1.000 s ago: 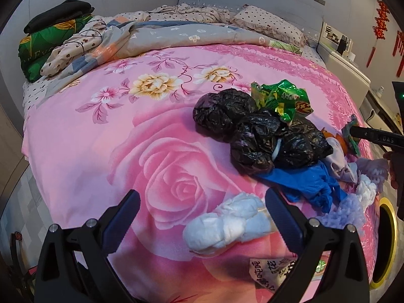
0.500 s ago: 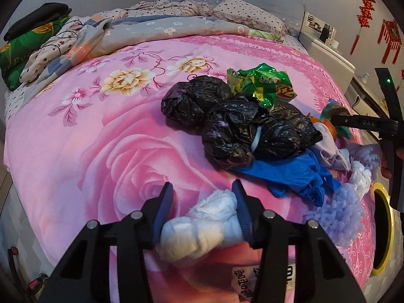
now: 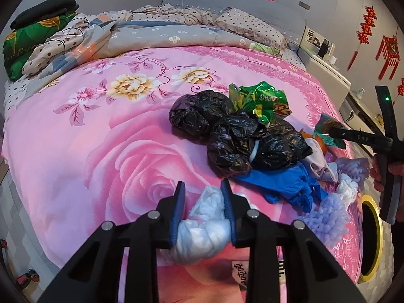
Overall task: Collect trash
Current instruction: 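Carry the tissue bundle in the left tool and cracker packet in the right tool over the bin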
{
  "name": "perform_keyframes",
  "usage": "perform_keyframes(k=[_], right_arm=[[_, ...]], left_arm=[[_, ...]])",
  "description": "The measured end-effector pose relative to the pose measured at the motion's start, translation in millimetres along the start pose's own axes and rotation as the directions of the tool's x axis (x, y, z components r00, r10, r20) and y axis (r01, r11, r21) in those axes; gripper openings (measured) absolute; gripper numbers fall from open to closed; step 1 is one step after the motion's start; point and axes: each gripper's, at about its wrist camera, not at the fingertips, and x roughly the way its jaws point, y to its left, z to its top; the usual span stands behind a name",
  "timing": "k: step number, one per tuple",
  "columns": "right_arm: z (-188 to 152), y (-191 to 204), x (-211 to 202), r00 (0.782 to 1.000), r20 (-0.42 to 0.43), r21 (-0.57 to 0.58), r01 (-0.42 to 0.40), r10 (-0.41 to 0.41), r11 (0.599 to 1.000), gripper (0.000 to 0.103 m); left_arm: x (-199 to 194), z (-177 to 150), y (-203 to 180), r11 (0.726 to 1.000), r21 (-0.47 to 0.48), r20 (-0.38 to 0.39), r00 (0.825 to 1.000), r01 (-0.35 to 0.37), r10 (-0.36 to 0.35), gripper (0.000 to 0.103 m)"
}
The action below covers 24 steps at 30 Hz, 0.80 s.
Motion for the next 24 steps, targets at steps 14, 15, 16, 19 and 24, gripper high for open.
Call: perform_keyframes(k=[14,15,16,19,24], right_arm=[[-20.1,-15.6,-76.7,0.996,0.094,0.055,-0.012,0.007,0.998,0.029],[-24.3,-17.4,-83.7,0.995,0.1,0.061,-0.014,0.008,0.998,0.029],[-28.6,-19.6,-90.2,0.994,0.104,0.067,-0.016,0.009,0.998,0.029],[-44.3,-26.0,-113.3,0.992,0.124,0.077,-0.017,0.007,0.997,0.029],[-70.2,-39.9,-148.5,0.988,0.153,0.094,0.002,-0.016,0.996,0.029]], left_arm=[[-52.6,9.1,-21.0,0.999,0.013,0.105,0.993,0.048,-0.049,0.027],[-56.3,10.2,-27.2,0.998,0.02,0.108,0.992,0.062,-0.064,0.027],[-58.8,9.3,-32.8,0.997,0.026,0.109,0.991,0.072,-0.074,0.027],[-67.2,7.0,-54.2,0.993,0.054,0.114,0.987,0.108,-0.113,0.027],[-78.3,0.3,-93.1,0.978,0.098,0.097,0.976,0.185,-0.194,0.027]])
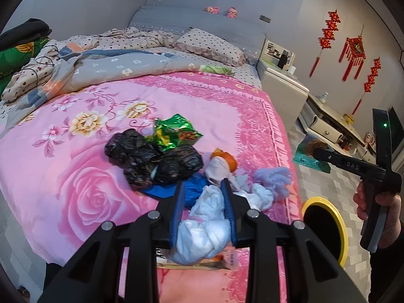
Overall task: Collect trash
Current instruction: 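Carry the tissue bundle in the left tool and cracker packet in the right tool over the bin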
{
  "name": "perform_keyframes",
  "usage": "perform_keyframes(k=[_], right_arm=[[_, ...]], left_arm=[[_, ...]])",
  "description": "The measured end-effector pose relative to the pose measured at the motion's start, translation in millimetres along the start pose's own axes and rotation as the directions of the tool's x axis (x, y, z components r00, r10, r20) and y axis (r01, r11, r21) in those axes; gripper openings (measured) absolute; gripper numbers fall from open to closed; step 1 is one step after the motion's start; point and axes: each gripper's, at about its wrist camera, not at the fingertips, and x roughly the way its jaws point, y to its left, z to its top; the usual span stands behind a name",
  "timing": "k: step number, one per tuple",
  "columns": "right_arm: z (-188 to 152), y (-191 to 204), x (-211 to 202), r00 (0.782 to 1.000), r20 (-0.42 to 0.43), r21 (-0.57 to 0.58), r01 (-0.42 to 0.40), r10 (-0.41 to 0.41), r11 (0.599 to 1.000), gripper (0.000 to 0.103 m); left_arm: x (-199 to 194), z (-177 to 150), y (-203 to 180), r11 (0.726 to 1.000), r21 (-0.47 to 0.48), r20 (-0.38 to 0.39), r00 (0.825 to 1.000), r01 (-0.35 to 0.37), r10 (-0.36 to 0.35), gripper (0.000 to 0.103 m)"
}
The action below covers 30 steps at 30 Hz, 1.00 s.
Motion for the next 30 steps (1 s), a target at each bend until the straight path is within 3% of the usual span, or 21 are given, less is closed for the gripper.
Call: perform_keyframes(k=[7,15,24,30], right_arm=[[-21.6,-27.2,-50.2,0.999,0.037,0.023,0.027,-0.028,0.999,0.03],[-43.1,-76.6,-101.3,0.997,0.062,0.1,0.049,-0.055,0.994,0.031],[-74.8,-119.7,-127.0,0.994,0.024,0.167,0.103,-0.108,0.98,0.032],[-97.0,-145.6,-130.5,0.99,-0.006,0.22,0.139,-0.142,0.966,0.033]], left_arm=[[-8.6,-1.5,-51.0,0.996,0.045,-0.004,0.997,0.074,-0.073,0.027],[-9.9,-7.8,-119.8,0.978,0.162,-0.036,0.992,0.128,-0.124,0.028],[8.9,-21.2,-192.3,0.934,0.251,-0.14,0.965,0.252,-0.222,0.028],[30.3,-35.7,-224.7,0.91,0.282,-0.209,0.945,0.304,-0.251,0.028]])
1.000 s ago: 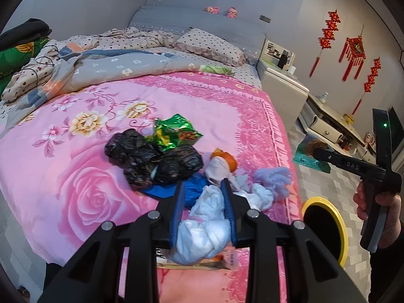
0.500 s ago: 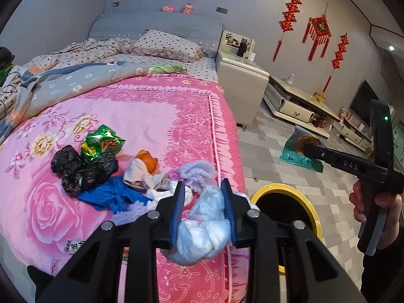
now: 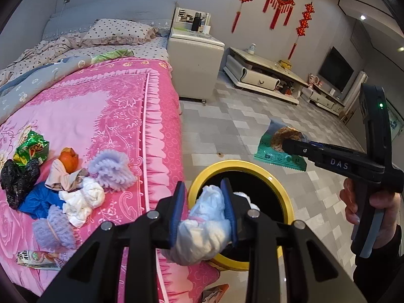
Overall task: Collect trash
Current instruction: 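Carry the tissue bundle in the left tool and cracker packet in the right tool over the bin, then open both tools to drop the tissue and cracker packet into the bin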
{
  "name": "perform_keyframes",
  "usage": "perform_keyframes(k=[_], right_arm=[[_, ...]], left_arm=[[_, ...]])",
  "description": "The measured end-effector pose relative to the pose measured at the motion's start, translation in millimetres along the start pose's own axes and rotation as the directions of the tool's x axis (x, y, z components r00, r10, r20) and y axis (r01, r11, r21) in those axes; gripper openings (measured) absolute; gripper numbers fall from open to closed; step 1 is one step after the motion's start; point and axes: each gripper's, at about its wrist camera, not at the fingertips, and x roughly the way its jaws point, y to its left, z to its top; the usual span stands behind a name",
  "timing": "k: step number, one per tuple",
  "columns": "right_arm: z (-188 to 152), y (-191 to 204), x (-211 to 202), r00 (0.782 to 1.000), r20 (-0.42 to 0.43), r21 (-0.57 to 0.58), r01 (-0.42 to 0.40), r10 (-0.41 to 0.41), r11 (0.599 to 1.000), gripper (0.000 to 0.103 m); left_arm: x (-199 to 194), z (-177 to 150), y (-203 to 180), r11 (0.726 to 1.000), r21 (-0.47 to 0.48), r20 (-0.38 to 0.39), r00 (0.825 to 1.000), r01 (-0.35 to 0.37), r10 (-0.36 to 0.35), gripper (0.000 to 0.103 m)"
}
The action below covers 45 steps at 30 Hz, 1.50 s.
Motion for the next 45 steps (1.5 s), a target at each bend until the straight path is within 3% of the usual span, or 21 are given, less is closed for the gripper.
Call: perform_keyframes(k=[7,16,21,26,30,36,45], right_arm=[[-8.3,-13.1,12.5,0.999,-0.03,0.025,0.022,-0.021,0.999,0.035],[-5.8,-25.6,19.0,0.998,-0.037,0.067,0.063,-0.06,0.996,0.037],[-2.3,-32.3,17.3,0.997,-0.031,0.09,0.077,-0.075,0.993,0.043],[-1.9,-36.5,19.2,0.996,-0.04,0.105,0.088,-0.084,0.991,0.049],[-1.8,-33.2,20.3,0.996,-0.04,0.108,0.088,-0.084,0.99,0.053],[0.6,-21.1,21.2,0.999,-0.02,0.099,0.046,-0.044,0.994,0.057],[12.1,28.5,34.8,0.998,-0.007,0.035,-0.054,0.055,0.998,0.061]], left_arm=[[24.3,-5.0,-19.3,0.999,0.029,-0.055,0.998,0.034,-0.032,0.029],[27.6,-8.0,-27.8,0.996,0.05,-0.063,0.995,0.074,-0.071,0.031],[21.7,-9.2,-26.4,0.996,0.05,-0.041,0.996,0.076,-0.074,0.055],[14.3,-9.9,-16.4,0.997,0.027,-0.026,0.997,0.07,-0.07,0.064],[9.3,-9.9,-5.3,0.999,0.02,-0.005,0.999,0.038,-0.038,0.074],[-0.4,-8.7,19.9,1.0,-0.016,0.021,1.0,-0.015,0.015,0.078],[-24.1,-2.2,79.4,0.988,-0.085,0.07,0.988,-0.129,0.135,0.083]])
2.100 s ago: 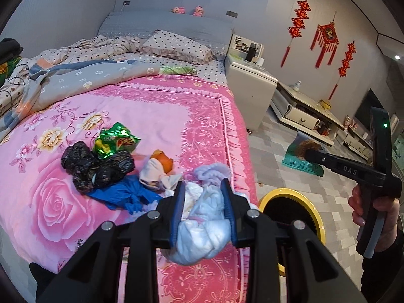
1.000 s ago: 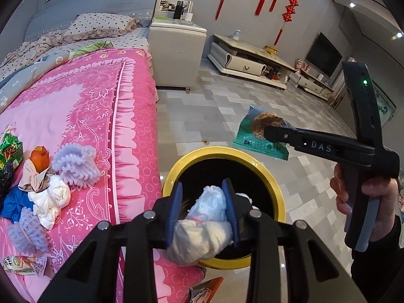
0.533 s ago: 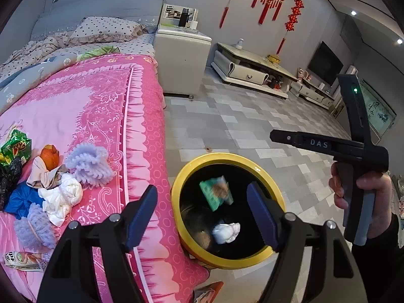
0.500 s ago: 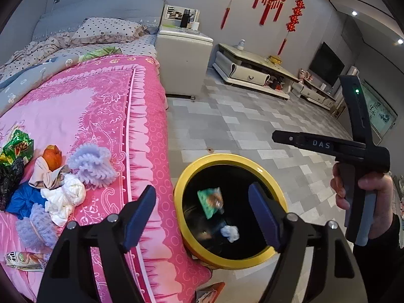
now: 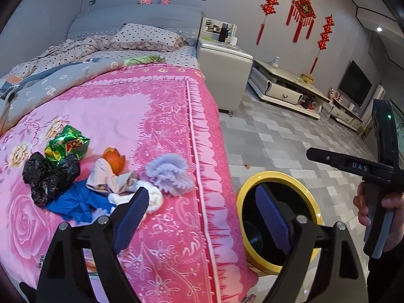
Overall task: Collect trash
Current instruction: 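Open both tools to drop the tissue and cracker packet into the bin, then grasp the black plastic bag with the left tool while the right tool grasps the lilac fluffy item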
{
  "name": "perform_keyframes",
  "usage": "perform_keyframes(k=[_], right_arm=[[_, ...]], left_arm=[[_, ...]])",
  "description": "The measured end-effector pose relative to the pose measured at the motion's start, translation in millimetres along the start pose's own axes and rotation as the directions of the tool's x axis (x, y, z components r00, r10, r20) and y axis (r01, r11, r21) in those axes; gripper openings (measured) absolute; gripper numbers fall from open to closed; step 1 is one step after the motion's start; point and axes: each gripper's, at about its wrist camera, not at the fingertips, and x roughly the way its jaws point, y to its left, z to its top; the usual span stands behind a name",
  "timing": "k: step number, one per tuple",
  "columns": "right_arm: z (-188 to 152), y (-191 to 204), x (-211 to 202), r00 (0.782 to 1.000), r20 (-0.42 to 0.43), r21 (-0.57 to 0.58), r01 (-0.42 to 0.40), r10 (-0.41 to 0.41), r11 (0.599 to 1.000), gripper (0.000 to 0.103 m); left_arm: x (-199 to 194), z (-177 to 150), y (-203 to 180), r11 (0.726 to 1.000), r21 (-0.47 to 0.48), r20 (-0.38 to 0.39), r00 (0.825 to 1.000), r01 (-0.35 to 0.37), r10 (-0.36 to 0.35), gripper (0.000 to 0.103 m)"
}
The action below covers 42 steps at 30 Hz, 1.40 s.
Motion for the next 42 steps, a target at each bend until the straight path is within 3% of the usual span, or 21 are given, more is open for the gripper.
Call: perform_keyframes(k=[13,26,32,42], right_arm=[[18.0,87.2,38.3,0.995,-0.032,-0.133,-0.098,0.094,0.986,0.064],[26.3,149.0,109.9,0.981,-0.14,-0.217,-0.159,0.131,0.963,0.066],[21.8,165.3,135.7,0.975,-0.186,-0.251,-0.165,0.119,0.954,0.066],[17.2,182.8,158.4,0.964,-0.241,-0.278,-0.182,0.114,0.943,0.067]], left_arm=[[-14.9,13.5,108.7,0.976,-0.146,0.027,0.985,-0.165,0.17,0.083],[-16.3,13.2,229.7,0.893,-0.315,-0.031,0.944,-0.321,0.328,0.083],[-2.6,10.6,271.2,0.86,-0.362,-0.076,0.931,-0.359,0.357,0.083],[38.5,19.7,303.2,0.844,-0.388,-0.13,0.929,-0.369,0.347,0.083]])
